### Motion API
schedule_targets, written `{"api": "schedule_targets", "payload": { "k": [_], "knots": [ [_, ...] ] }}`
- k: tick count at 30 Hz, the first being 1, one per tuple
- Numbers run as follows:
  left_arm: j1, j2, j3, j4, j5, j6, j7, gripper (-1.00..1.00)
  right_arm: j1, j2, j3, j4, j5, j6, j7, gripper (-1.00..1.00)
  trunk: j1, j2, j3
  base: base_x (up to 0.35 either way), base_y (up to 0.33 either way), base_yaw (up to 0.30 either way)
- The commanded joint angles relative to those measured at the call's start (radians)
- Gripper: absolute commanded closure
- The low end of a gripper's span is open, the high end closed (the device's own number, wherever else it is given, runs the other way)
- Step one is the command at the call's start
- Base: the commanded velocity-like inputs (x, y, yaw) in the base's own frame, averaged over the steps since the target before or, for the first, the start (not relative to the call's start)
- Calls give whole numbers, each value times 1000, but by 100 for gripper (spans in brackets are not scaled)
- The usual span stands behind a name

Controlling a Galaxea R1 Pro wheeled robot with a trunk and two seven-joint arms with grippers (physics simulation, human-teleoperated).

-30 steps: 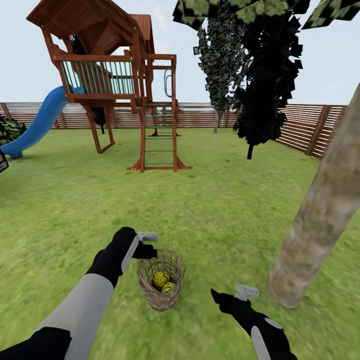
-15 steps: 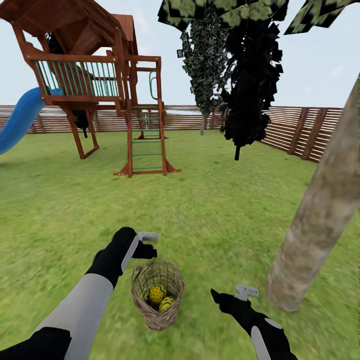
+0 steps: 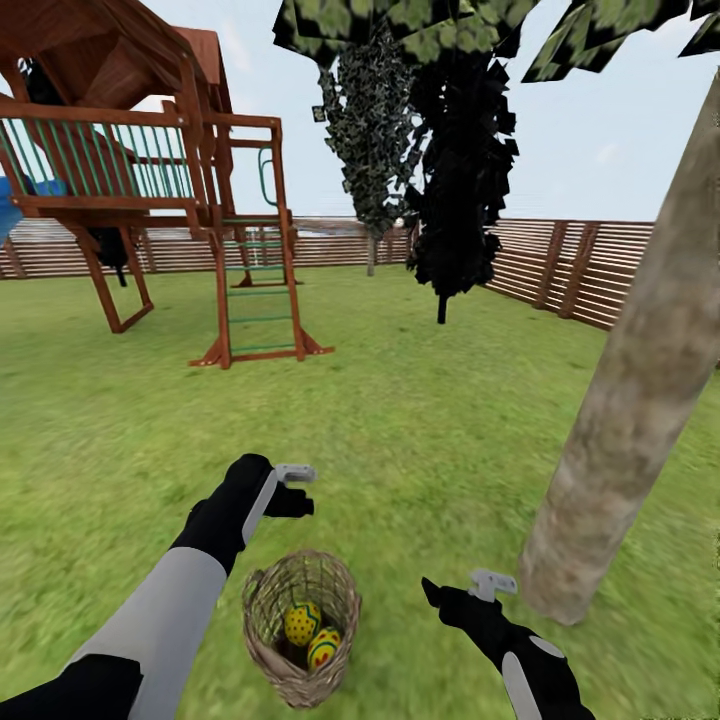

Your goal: Take the three Easter eggs out of the wicker basket on the lawn in the garden, then place them on the lawn next to a single tree (choose any tree) so that all three eggs are next to the same tree and none are left in the basket.

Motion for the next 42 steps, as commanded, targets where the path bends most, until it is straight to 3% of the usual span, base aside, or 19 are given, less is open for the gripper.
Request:
{"api": "schedule_targets", "payload": {
  "k": [1, 20, 32, 42],
  "knots": [
    [-1, 1, -1, -1, 0, 4, 0, -100, -1, 1, -3, -1, -3, 6, 5, -100, 1, -2, -1, 188, 204, -226],
    [-1, 1, -3, -2, 0, 4, -1, -100, -1, 1, -4, -1, -3, 6, 5, -100, 1, -2, 19, 81, 83, -214],
    [-1, 1, -5, -2, -1, 4, -1, -100, -1, 1, -4, -1, -3, 6, 5, -100, 1, -2, 20, 62, 64, -23],
    [-1, 1, -5, -2, -1, 4, -1, -100, -1, 1, -4, -1, -3, 6, 5, -100, 1, -2, 20, 232, 3, -1]
  ]
}}
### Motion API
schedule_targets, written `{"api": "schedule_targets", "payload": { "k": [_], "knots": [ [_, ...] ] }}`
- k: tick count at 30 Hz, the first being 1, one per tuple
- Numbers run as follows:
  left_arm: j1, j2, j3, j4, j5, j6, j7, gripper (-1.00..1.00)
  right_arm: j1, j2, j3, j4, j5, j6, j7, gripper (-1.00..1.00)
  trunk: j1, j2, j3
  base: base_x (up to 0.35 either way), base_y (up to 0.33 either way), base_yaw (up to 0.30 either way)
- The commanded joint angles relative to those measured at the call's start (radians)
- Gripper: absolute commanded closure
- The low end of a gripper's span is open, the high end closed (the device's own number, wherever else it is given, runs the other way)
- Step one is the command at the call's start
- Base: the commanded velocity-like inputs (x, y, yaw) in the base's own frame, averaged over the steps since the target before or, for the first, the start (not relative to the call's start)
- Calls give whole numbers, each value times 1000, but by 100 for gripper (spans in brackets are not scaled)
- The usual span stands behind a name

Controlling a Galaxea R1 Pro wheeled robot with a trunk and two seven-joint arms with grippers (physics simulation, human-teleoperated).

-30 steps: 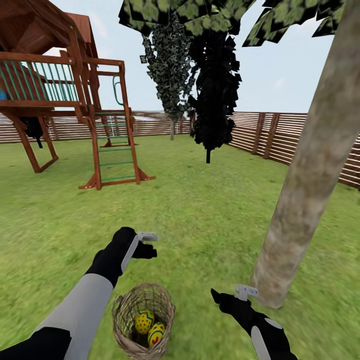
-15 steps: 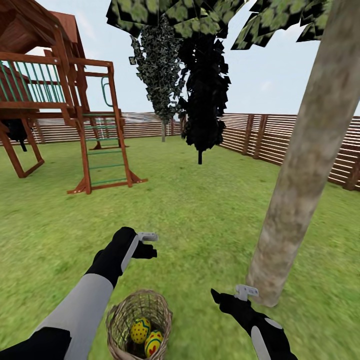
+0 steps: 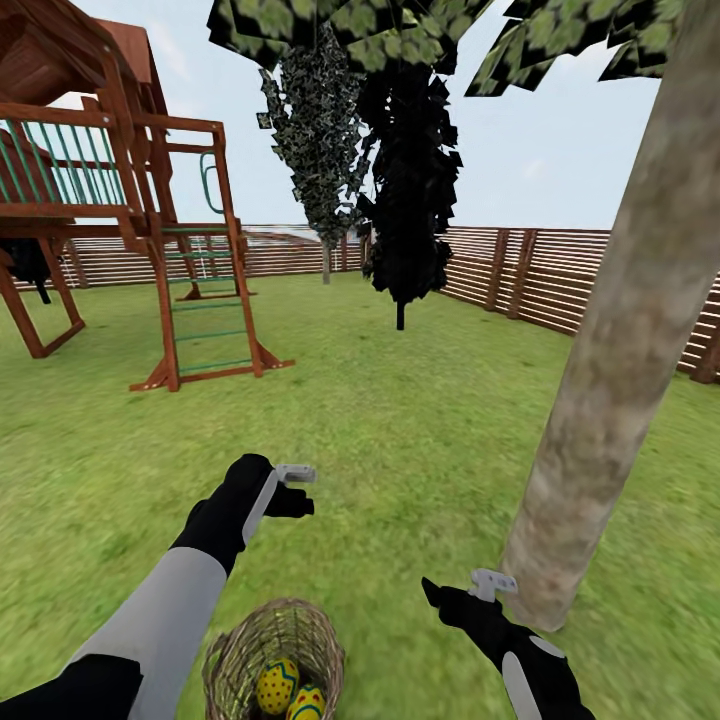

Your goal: Take the three Easter eggs out of the wicker basket on the lawn in the garden, then place them on the lawn next to a single tree (choose any tree) so that all three eggs are next to the same tree and none are left in the basket.

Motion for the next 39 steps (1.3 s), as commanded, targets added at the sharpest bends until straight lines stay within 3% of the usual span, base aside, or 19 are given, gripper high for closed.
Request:
{"api": "schedule_targets", "payload": {
  "k": [1, 21, 39],
  "knots": [
    [-1, 0, -1, -1, 0, 4, 0, -100, -1, 1, -3, -1, -3, 6, 5, -100, 1, -2, -2, 221, -14, 0],
    [-1, 0, 3, -1, 1, 4, -1, -100, -1, 1, -3, -1, -3, 6, 5, -100, 1, -2, -2, 31, -4, 0],
    [-1, 0, 2, 10, 0, 4, 4, -100, -1, 1, -3, -1, -3, 5, 5, -100, 70, -128, -59, 0, 0, 0]
  ]
}}
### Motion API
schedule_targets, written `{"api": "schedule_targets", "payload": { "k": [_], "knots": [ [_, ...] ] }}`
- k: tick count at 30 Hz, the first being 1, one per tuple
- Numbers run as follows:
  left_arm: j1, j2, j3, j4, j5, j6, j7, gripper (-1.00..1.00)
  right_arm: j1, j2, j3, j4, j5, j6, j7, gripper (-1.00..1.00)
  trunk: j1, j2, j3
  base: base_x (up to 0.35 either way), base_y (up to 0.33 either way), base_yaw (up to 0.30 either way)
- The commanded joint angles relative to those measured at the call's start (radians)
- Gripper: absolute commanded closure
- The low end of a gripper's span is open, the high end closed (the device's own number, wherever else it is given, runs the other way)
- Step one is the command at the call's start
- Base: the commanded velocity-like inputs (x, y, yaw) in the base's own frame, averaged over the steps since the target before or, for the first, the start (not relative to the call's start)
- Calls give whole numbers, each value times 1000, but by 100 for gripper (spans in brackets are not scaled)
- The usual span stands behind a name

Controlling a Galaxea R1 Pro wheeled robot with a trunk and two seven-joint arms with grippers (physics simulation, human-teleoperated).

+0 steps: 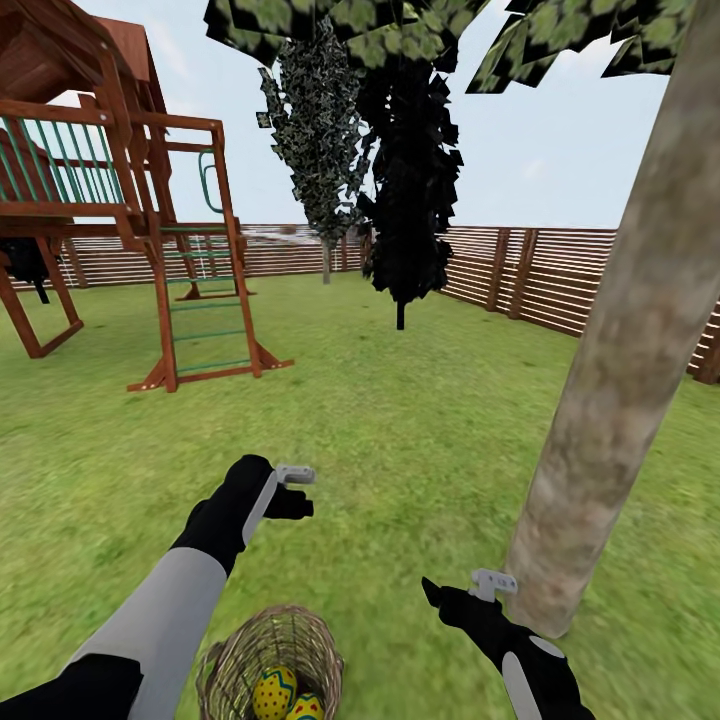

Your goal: Take the three Easter eggs out of the wicker basket on the lawn in the garden, then place them on the lawn next to a single tree (choose any tree) so that all three eggs are next to the same tree and none are left in the basket.

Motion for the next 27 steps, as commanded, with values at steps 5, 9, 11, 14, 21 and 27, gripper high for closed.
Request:
{"api": "schedule_targets", "payload": {
  "k": [5, 9, 11, 14, 21, 27],
  "knots": [
    [-1, 0, -1, 1, -3, 4, 1, -100, -1, 1, -3, -1, -3, 7, 5, -100, 20, -37, -18, 0, 0, 0],
    [-1, 0, 0, 2, -3, 4, 1, -100, -1, 1, -3, -1, -3, 7, 5, -100, 35, -65, -30, 0, 0, 0],
    [-1, 0, -1, 2, -2, 4, 1, -100, -1, 1, -3, -1, -3, 7, 5, -100, 43, -79, -37, 0, 0, 0],
    [-1, 0, -1, 2, -2, 4, 1, -100, -1, 1, -3, -1, -3, 7, 5, -100, 54, -100, -46, 0, 0, 0],
    [-1, 0, -2, 2, -1, 4, 1, -100, -1, 1, -3, -1, -3, 6, 5, -100, 81, -149, -68, 0, 0, 0],
    [-1, 0, -2, 2, -2, 4, 1, -100, -1, 1, -2, -1, -2, 5, 5, -100, 104, -191, -87, 0, 0, 0]
  ]
}}
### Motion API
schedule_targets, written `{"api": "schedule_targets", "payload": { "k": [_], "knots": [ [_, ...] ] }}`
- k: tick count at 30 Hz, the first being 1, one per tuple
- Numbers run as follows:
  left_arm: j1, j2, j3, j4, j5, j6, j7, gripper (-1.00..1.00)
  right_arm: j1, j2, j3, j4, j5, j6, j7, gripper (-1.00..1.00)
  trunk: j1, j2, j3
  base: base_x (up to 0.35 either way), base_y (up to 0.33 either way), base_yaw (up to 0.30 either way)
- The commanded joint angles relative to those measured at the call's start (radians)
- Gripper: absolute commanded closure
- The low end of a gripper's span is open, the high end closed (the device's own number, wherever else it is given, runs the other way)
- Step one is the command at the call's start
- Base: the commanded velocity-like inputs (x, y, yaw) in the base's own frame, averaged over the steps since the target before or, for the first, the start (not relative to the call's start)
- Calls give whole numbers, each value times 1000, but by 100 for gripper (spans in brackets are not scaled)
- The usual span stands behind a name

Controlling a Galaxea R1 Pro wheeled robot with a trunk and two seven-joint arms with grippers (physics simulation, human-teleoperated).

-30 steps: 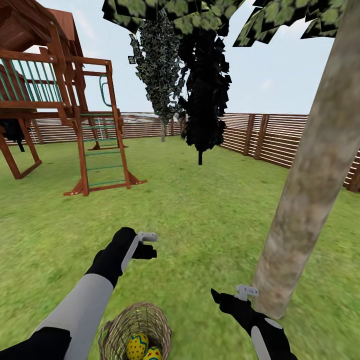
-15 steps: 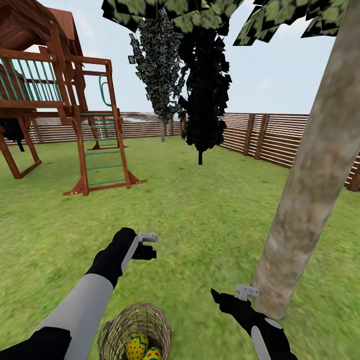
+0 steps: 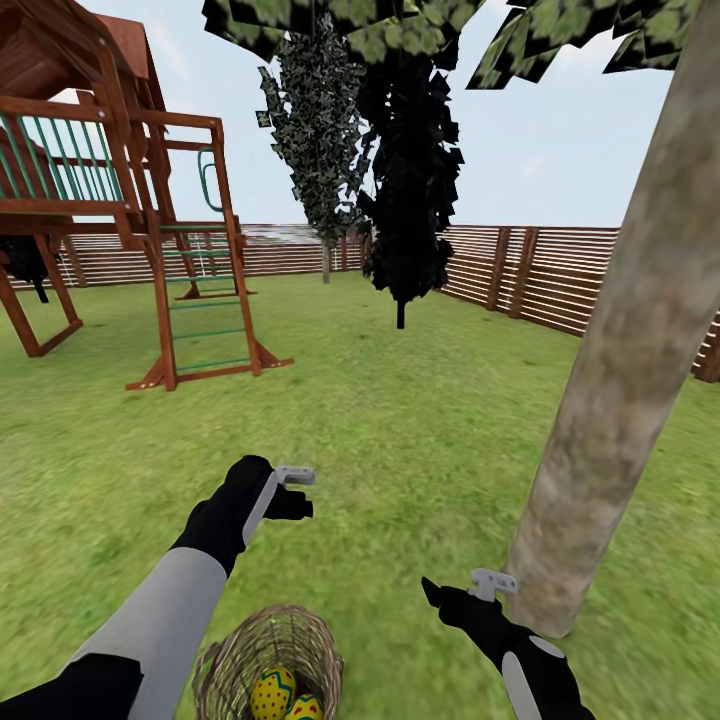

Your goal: Take the three Easter eggs out of the wicker basket on the lawn in the garden, then place them on the lawn next to a single tree (choose any tree) so that all three eggs are next to the same tree and none are left in the basket.

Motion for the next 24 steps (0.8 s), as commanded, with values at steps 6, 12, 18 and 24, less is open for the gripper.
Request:
{"api": "schedule_targets", "payload": {
  "k": [6, 12, 18, 24],
  "knots": [
    [-1, 0, -1, -1, 0, 4, 0, -100, -1, 1, -3, -1, -3, 6, 6, -100, 23, -44, -21, 0, 0, 0],
    [-1, 0, -1, -1, 1, 4, 0, -100, -1, 1, -3, -1, -3, 5, 6, -100, 46, -86, -39, 0, 0, 0],
    [-1, 0, -1, -1, 1, 4, 0, -100, -1, 1, -3, -1, -2, 6, 5, -100, 69, -128, -58, 0, 0, 0],
    [-1, 0, -1, -1, 0, 4, 0, -100, -1, 1, -4, -1, -2, 5, 5, -100, 85, -156, -71, 0, 0, 0]
  ]
}}
